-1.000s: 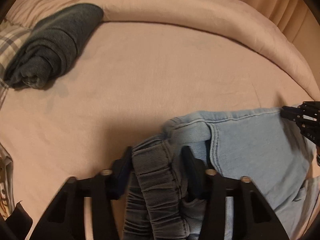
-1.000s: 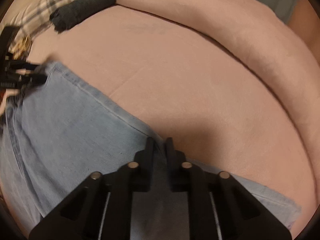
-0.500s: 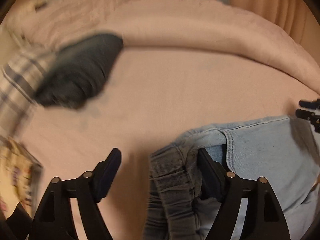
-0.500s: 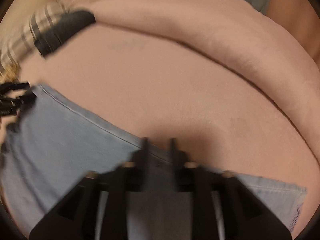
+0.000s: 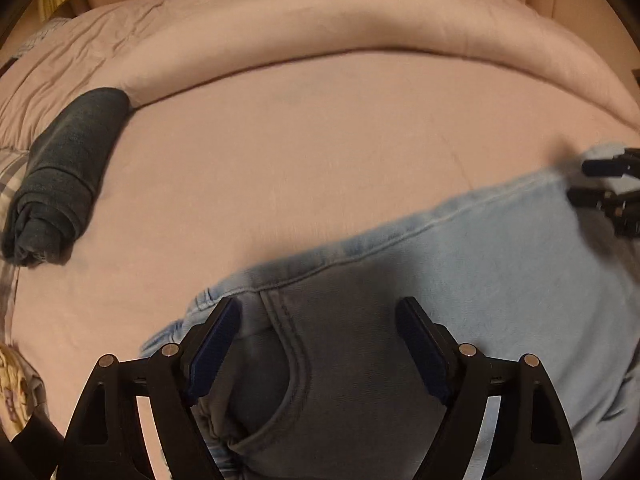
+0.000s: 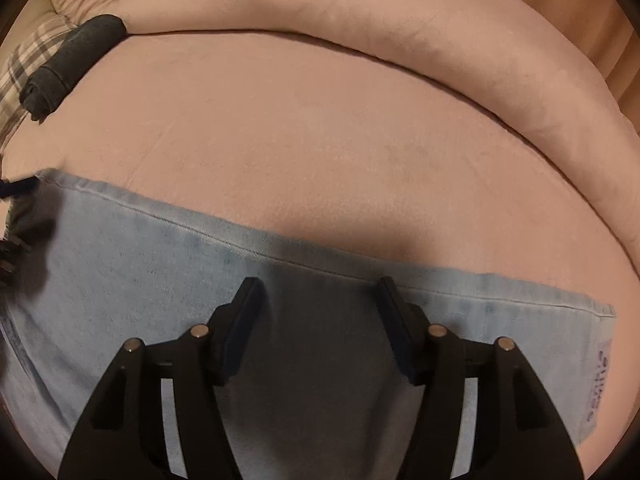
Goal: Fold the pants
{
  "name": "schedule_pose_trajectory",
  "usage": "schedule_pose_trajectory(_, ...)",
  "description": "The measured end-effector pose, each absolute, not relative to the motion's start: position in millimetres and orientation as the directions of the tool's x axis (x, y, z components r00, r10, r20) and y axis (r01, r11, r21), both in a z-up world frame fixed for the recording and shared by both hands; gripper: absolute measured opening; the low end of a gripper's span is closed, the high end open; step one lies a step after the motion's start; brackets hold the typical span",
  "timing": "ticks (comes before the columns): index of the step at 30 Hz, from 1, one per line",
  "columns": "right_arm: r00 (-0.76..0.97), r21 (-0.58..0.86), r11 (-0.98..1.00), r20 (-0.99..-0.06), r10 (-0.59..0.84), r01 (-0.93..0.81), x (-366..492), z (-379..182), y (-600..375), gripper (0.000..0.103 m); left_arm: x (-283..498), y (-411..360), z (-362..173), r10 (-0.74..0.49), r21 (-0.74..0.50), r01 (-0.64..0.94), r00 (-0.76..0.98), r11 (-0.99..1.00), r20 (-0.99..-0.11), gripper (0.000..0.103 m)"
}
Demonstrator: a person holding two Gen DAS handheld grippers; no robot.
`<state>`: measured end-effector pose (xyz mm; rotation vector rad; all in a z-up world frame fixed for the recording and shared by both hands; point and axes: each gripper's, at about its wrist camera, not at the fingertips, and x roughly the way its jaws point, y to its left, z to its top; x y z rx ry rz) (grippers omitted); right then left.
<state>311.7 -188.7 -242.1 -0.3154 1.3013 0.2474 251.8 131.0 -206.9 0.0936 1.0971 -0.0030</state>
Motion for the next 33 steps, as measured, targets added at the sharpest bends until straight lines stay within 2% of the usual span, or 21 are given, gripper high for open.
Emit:
schedule_pose_trajectory(2,0.251,-0.099,0.907,-0.968,0.007,-0.409,313,-232,-179,0.06,251,139,-196,0.043,0.077,0.052,0.485,0.996,-0.873,0.083)
schedule_pose_trajectory(4,0.265,-0.085,0.877,-0.963,0.049,-0.473,316,-226,-146,0.068,249,149,-182,0.083,0.132,0.053,0.534,0.99,-0.841,0.082)
schedule_pose_trajectory(5,0.271,-0.082,0.856,-0.96,0.07,-0.51,317,-222,-141,0.076,249,155,-179,0.09,0.14,0.052,0.539,0.989,-0.837,0.082)
schedule_pose_trajectory(6,0.273,-0.082,0.842,-0.959,0.079,-0.533,319,-221,-138,0.078,249,161,-177,0.094,0.142,0.05,0.537,0.989,-0.838,0.082)
schedule_pose_trajectory(11,0.214,-0.038,0.797,-0.97,0.115,-0.603,345,-232,-120,0.078,262,191,-179,0.105,0.144,0.045,0.48,0.989,-0.871,0.082)
schedule_pose_trajectory(16,0.109,0.113,0.764,-0.966,0.233,-0.635,364,-247,-93,0.078,260,212,-190,0.014,0.037,0.047,0.429,0.998,-0.903,0.082)
schedule_pose_trajectory(22,0.044,0.123,0.715,-0.977,0.21,-0.688,361,-268,-73,0.078,261,221,-218,-0.055,-0.027,0.09,0.325,0.996,-0.944,0.082)
schedule_pose_trajectory(23,0.038,0.128,0.722,-0.977,0.209,-0.68,364,-268,-73,0.075,261,221,-218,-0.062,-0.03,0.1,0.333,0.994,-0.941,0.08)
schedule_pose_trajectory(25,0.029,0.123,0.728,-0.981,0.193,-0.675,363,-266,-70,0.061,261,217,-216,-0.118,-0.081,0.122,0.333,0.989,-0.936,0.053)
schedule_pose_trajectory(26,0.024,0.119,0.725,-0.983,0.183,-0.678,359,-264,-70,0.045,259,213,-214,-0.121,-0.081,0.129,0.345,0.988,-0.931,0.048)
schedule_pose_trajectory(27,0.024,0.107,0.722,-0.985,0.169,-0.684,356,-262,-70,0.024,258,209,-213,-0.113,-0.067,0.141,0.355,0.988,-0.928,0.042)
schedule_pose_trajectory(28,0.034,0.087,0.718,-0.988,0.151,-0.691,342,-259,-74,0.015,255,204,-212,-0.099,-0.049,0.144,0.365,0.988,-0.926,0.04)
schedule_pose_trajectory(30,0.067,0.037,0.7,-0.99,0.121,-0.713,327,-255,-71,0.009,253,198,-208,-0.069,-0.02,0.125,0.395,0.992,-0.916,0.036)
schedule_pose_trajectory(33,0.154,-0.062,0.687,-0.985,0.074,-0.724,302,-246,-68,0.007,246,198,-193,-0.047,-0.013,0.076,0.463,0.997,-0.885,0.035)
